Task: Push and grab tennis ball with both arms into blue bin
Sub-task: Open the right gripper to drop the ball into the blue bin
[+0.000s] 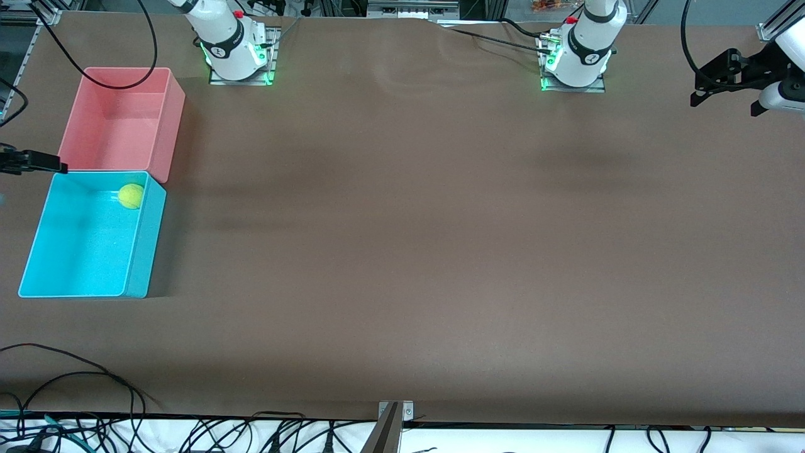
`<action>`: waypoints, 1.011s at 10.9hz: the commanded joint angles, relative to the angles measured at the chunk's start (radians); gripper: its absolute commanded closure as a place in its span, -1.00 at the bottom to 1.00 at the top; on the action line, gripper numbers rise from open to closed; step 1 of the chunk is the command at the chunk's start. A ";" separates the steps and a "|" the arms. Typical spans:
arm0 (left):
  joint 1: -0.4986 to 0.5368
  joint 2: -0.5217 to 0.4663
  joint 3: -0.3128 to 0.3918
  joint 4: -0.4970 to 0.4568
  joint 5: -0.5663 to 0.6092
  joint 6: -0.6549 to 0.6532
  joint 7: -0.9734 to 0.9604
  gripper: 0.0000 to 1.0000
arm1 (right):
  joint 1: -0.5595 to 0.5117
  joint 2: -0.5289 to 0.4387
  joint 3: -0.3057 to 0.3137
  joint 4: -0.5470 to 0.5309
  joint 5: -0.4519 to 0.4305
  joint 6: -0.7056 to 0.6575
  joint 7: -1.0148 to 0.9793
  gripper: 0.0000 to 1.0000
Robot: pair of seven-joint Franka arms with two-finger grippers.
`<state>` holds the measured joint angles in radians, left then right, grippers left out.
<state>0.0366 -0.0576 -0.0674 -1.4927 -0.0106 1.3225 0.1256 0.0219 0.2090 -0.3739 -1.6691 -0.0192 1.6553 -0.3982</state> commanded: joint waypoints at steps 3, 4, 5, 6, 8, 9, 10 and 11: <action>-0.003 0.013 -0.002 0.035 -0.016 -0.022 -0.009 -1.00 | 0.030 -0.037 0.111 0.091 0.027 -0.005 0.129 -1.00; -0.001 0.013 0.000 0.035 -0.017 -0.022 -0.007 -1.00 | 0.026 -0.074 0.121 0.085 0.028 0.006 0.143 -1.00; 0.000 0.013 0.001 0.035 -0.016 -0.022 -0.004 -1.00 | -0.006 -0.107 0.175 0.068 0.027 0.021 0.144 -1.00; 0.000 0.013 0.001 0.035 -0.017 -0.022 -0.004 -1.00 | -0.078 -0.132 0.264 0.057 0.027 0.035 0.142 -1.00; 0.000 0.013 0.000 0.035 -0.015 -0.022 -0.004 -1.00 | -0.111 -0.126 0.332 0.057 0.013 0.035 0.163 -1.00; 0.002 0.013 0.003 0.035 -0.017 -0.022 -0.003 -1.00 | -0.109 -0.126 0.334 0.055 0.018 0.037 0.182 -1.00; 0.002 0.013 0.005 0.035 -0.016 -0.022 -0.003 -1.00 | -0.111 -0.135 0.336 0.057 0.018 0.037 0.176 -1.00; 0.005 0.013 0.005 0.035 -0.015 -0.022 -0.003 -1.00 | -0.109 -0.163 0.337 0.048 0.015 0.035 0.177 -1.00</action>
<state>0.0369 -0.0576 -0.0671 -1.4909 -0.0106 1.3225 0.1256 -0.0640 0.0940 -0.0584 -1.5905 -0.0066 1.6764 -0.2325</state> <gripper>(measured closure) 0.000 0.000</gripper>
